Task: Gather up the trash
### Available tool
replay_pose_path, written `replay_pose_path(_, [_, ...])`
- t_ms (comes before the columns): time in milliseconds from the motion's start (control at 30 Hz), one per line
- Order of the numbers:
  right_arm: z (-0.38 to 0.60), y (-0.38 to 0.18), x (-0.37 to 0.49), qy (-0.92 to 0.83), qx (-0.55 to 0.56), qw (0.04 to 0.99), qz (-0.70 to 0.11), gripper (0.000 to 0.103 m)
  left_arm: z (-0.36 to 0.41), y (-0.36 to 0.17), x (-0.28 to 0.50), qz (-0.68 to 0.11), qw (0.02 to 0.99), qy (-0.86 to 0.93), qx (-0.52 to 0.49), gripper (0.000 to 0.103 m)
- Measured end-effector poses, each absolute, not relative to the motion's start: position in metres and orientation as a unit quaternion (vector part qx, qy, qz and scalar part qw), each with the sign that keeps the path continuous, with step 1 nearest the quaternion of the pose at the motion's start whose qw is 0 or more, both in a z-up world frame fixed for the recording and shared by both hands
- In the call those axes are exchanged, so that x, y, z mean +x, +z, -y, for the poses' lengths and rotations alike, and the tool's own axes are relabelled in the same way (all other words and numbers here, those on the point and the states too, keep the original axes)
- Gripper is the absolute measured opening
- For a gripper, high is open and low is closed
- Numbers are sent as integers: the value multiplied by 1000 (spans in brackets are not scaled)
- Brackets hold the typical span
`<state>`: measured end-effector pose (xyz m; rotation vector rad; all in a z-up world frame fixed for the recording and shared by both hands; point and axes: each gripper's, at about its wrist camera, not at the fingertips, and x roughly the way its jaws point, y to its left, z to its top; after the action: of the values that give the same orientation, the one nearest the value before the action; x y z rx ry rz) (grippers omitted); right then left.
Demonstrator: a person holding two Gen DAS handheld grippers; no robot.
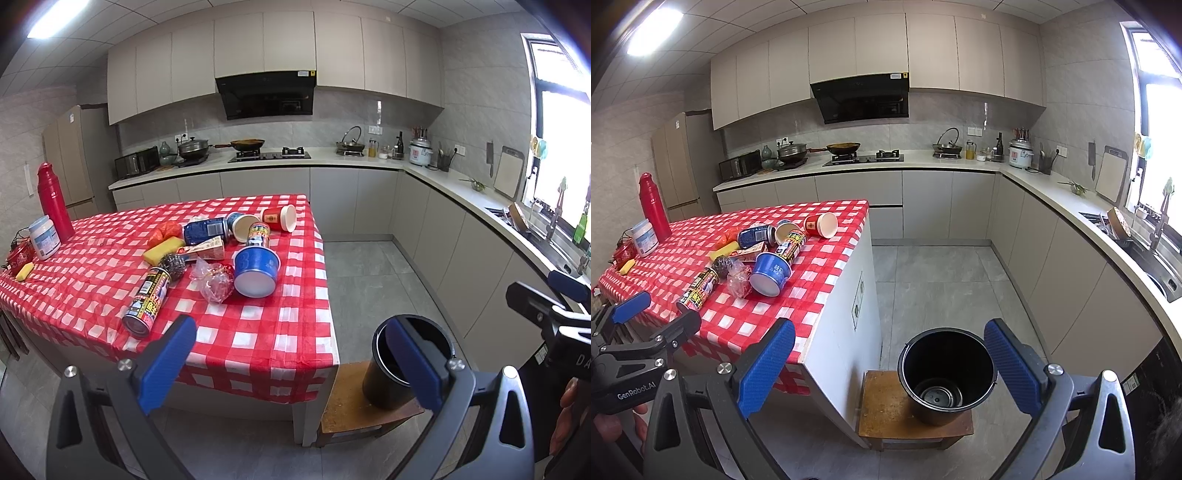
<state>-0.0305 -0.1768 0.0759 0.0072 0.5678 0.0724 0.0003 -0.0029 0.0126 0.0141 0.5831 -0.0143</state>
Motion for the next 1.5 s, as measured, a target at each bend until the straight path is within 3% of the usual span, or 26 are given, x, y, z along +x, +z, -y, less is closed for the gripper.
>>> replay_pose_path(300, [173, 67, -22, 45, 8, 953, -298, 103, -18, 4, 1, -298, 954, 17, -7, 103])
replay_pose_path(667, [149, 50, 20, 73, 16, 940, -334, 103, -95, -19, 15, -307, 947, 82, -49, 103])
replay_pose_path(1133, [45, 35, 91, 107, 32, 929, -354, 103, -194, -53, 75, -314, 937, 153, -25, 103])
replay_pose_path(1500, [-21, 8, 145, 107, 42, 923, -367, 103, -236, -77, 122, -349, 930, 104, -50, 103])
